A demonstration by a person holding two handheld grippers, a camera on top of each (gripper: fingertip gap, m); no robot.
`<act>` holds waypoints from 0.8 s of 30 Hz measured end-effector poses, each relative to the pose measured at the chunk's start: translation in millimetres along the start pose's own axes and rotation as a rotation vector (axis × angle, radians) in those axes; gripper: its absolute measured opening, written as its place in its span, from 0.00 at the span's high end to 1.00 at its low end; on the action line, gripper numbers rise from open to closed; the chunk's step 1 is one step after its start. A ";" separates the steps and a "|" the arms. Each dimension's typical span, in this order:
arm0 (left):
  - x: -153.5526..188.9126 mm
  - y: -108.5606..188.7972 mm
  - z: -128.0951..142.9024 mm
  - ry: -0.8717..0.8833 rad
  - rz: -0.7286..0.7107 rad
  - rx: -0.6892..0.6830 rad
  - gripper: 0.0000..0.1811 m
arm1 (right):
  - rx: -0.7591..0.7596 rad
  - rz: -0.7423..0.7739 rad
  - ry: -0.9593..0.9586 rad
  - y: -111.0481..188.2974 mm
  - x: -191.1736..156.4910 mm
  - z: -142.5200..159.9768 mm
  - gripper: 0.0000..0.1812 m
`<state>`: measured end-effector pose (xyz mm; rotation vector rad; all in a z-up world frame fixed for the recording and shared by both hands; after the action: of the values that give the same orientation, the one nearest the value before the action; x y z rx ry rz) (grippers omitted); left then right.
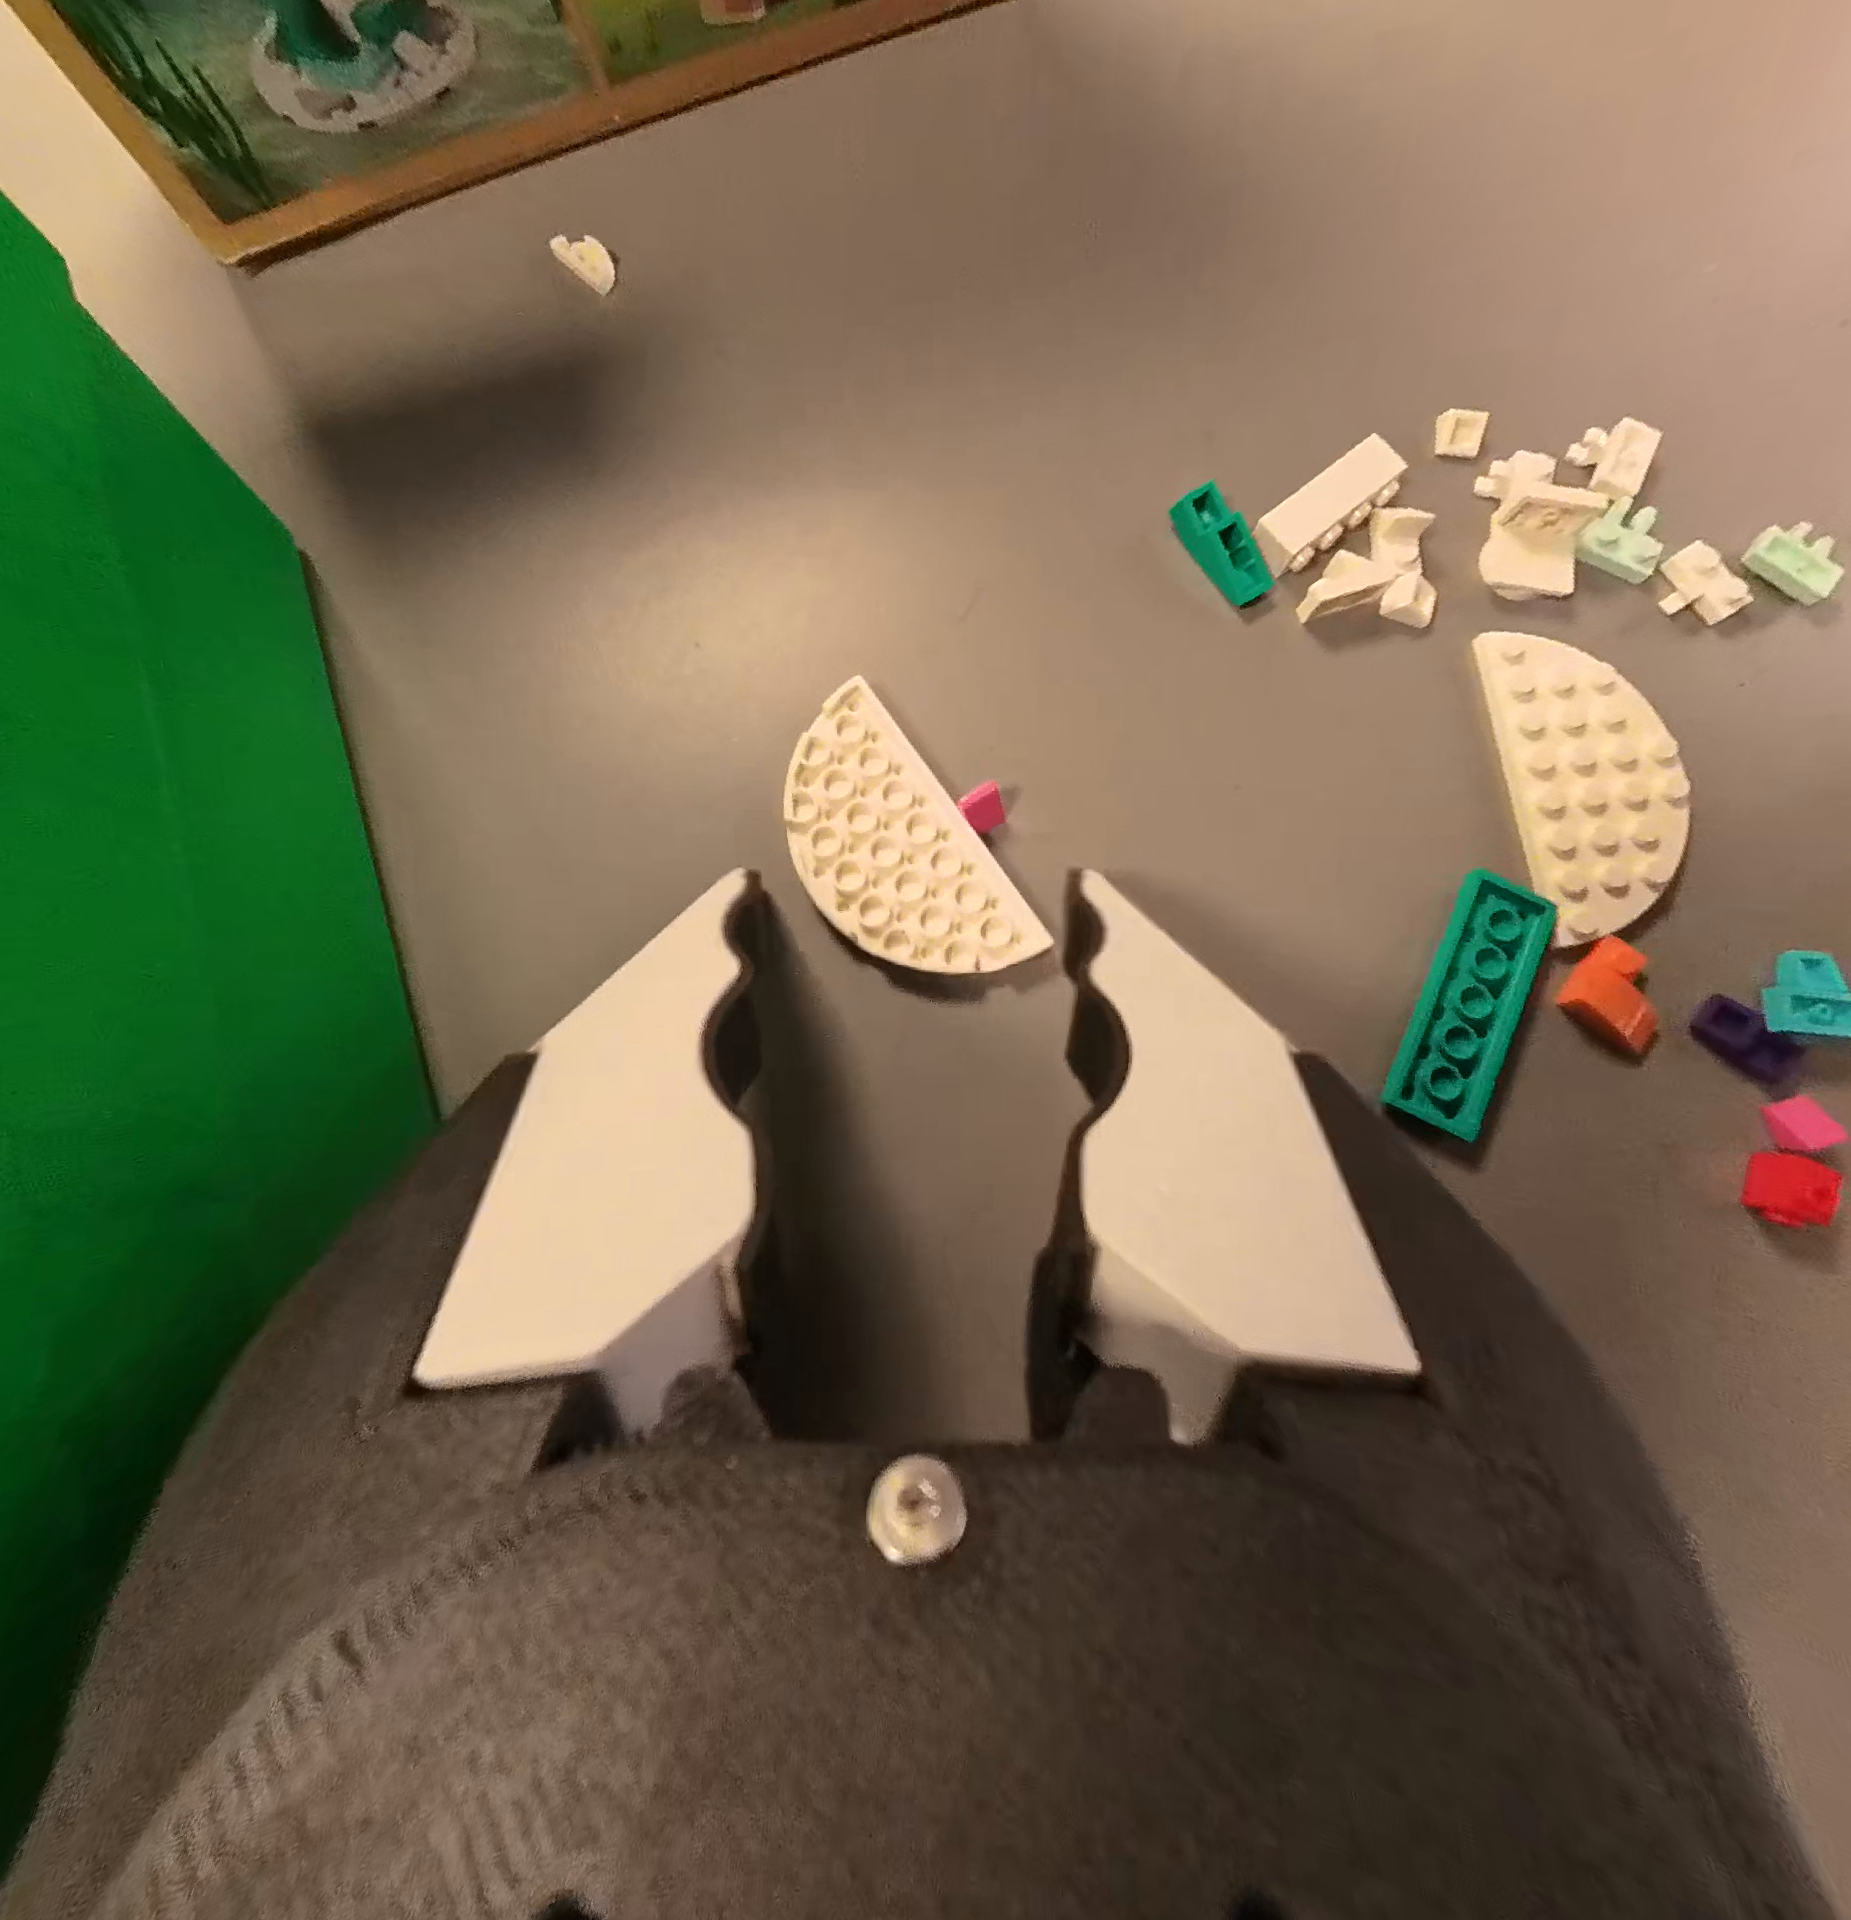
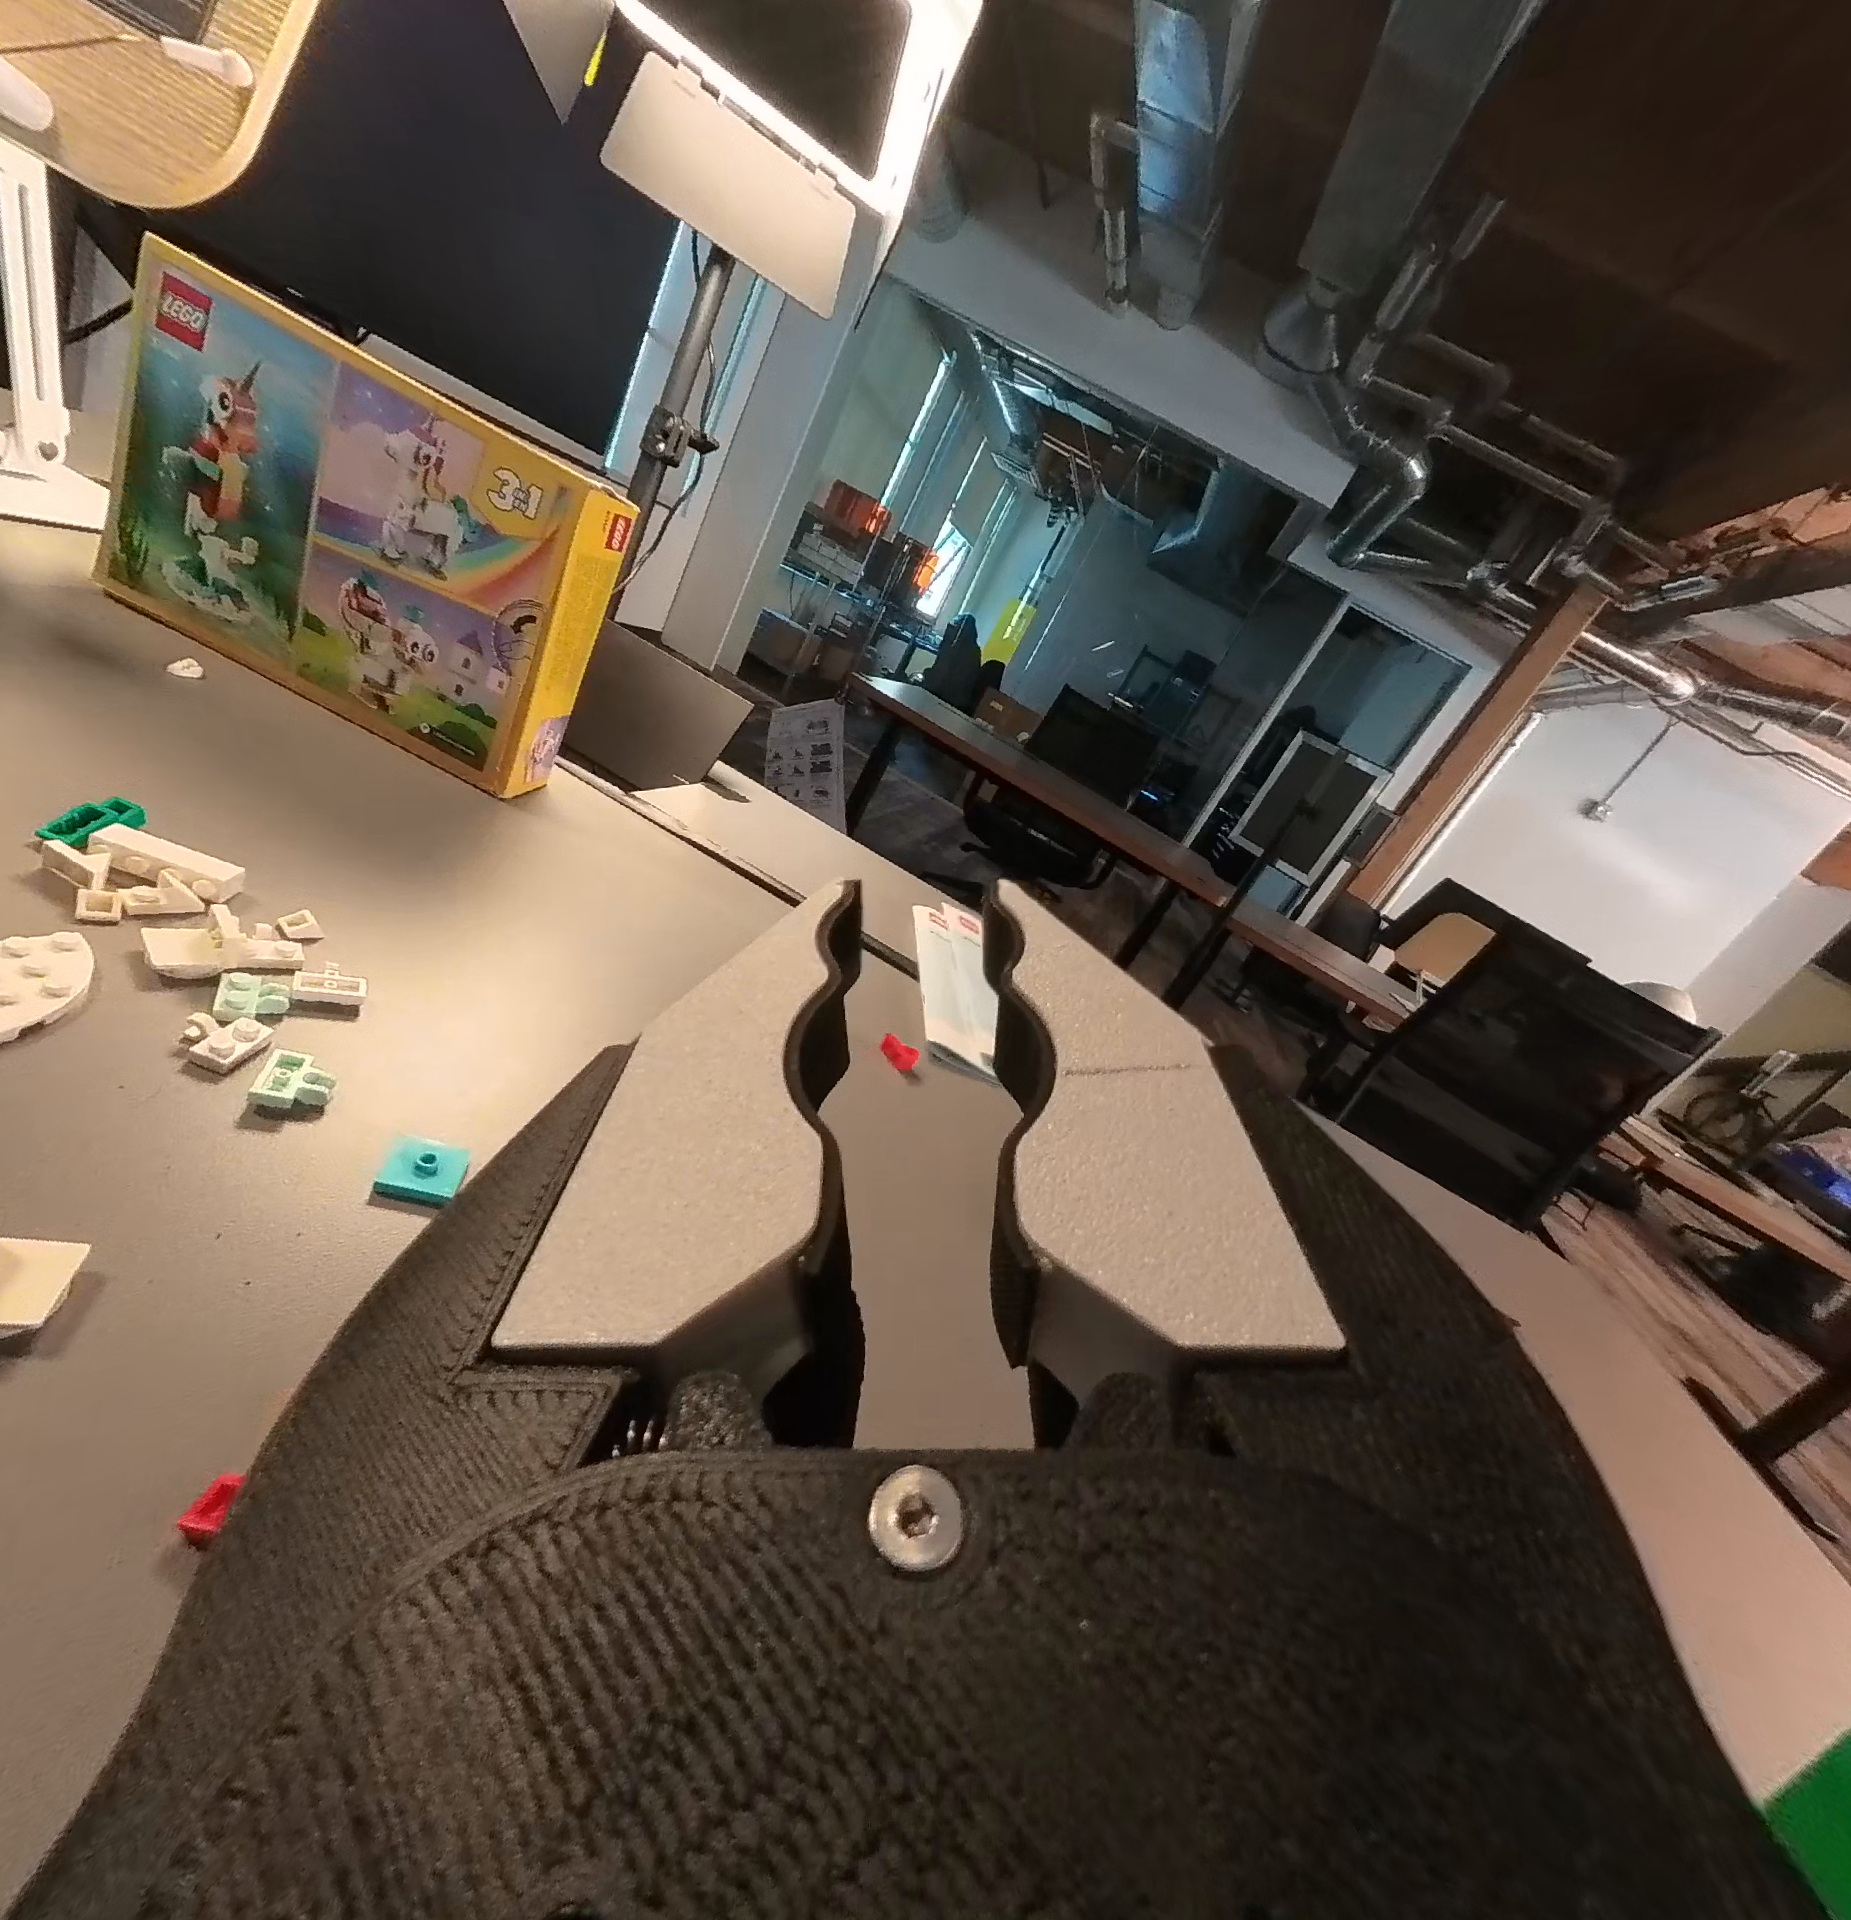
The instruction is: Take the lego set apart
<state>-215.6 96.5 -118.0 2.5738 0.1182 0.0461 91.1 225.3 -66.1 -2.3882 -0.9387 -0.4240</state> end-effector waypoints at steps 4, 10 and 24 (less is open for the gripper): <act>-0.7 -0.6 -0.7 -0.004 0.003 0.002 0.78 | -0.002 -0.017 0.000 -1.0 -3.2 -0.2 0.88; 3.4 0.9 -1.1 -0.069 0.007 0.017 0.80 | 0.008 -0.042 0.027 -1.0 -7.3 -3.9 0.88; 49.0 -1.2 2.3 -0.104 0.368 0.067 0.81 | -0.020 -0.135 0.036 -2.8 -18.5 -2.3 0.88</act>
<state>-166.8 100.9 -120.2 2.6247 -0.3996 0.0454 75.8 215.9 -71.8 -2.3352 -1.0878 -0.5279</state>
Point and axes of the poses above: each gripper's, where its closed fingertips meet, y back along the fingers, z out of its underside, x = y × z across the jaws, the point moved 8 cm from there along y, back along the fingers, and after that the axes turned 14 degrees about x, right-handed, at the moved point
